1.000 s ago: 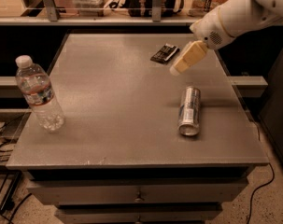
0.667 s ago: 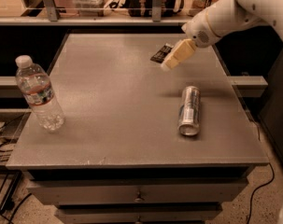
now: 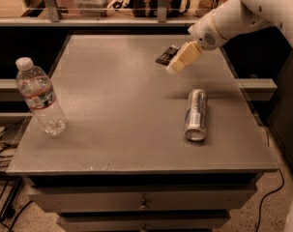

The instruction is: Move rxbar chocolate near water bottle

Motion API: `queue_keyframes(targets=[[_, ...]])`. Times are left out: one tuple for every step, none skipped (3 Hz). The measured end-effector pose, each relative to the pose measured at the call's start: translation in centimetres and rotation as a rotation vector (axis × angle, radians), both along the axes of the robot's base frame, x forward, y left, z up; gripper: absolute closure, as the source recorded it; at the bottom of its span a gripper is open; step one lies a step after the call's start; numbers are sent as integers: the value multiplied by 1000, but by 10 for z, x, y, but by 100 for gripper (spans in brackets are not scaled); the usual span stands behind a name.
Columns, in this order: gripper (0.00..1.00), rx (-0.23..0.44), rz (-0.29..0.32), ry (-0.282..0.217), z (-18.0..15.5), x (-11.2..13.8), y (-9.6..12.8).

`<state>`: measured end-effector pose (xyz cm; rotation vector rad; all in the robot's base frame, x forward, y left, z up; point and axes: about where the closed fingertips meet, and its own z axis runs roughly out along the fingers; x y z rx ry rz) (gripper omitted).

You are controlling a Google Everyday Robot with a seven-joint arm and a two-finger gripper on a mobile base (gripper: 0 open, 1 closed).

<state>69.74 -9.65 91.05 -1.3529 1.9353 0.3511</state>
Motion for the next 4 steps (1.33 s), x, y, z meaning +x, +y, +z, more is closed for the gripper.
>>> queue_keyframes(targets=[[0, -4, 2, 3, 0, -6, -1], [0, 157, -185, 37, -27, 42, 2], [0, 215, -256, 47, -33, 62, 0], [0, 252, -313, 42, -37, 84, -2]])
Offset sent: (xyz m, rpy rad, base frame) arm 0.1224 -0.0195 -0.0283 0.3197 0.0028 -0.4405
